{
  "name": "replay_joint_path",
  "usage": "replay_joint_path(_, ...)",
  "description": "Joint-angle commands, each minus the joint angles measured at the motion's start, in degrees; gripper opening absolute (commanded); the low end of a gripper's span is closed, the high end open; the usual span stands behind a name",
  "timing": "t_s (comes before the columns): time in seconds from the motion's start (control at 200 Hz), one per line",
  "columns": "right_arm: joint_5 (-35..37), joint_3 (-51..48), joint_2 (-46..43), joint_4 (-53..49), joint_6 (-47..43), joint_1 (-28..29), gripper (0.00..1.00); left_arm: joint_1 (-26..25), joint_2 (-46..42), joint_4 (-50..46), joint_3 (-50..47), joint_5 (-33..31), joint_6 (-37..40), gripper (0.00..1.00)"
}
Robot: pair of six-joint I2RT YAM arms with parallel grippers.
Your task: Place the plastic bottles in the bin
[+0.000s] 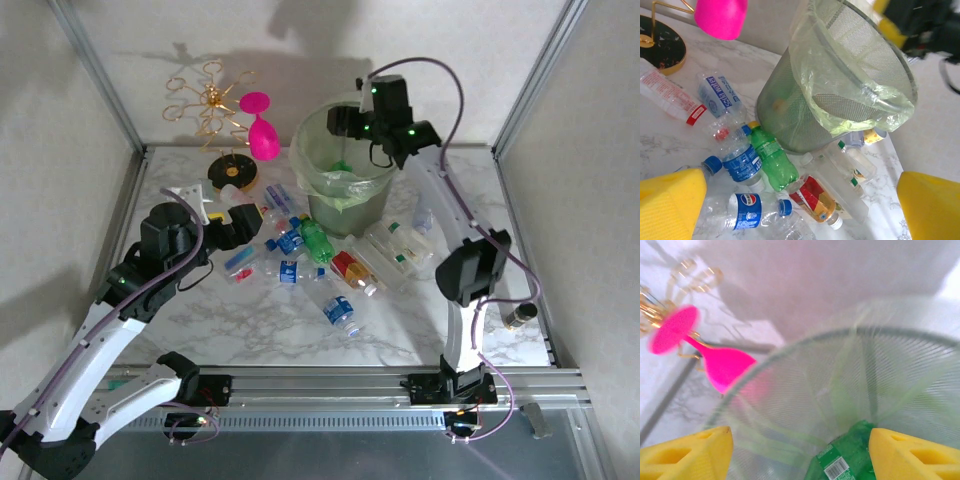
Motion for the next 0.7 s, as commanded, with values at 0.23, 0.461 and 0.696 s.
replay_joint_path(0.23, 3.0, -27.4, -28.5, 7.6, 2.7, 5.0, 0.71, 0.6, 0.7, -13.0, 1.7, -8.7, -12.2, 0.99)
replay_joint_path(0.461, -1.7, -48.2, -42.4, 13.7, 8.7, 6.5, 0.73, 0.7, 3.0, -14.2, 1.9, -13.9, -12.1, 0.99)
replay_joint_path(0.696, 2.1, -60.2, -49.9, 16.3, 14.4, 7.7, 0.70, 1.7, 9.3, -16.5, -2.9, -18.0, -37.7, 0.99)
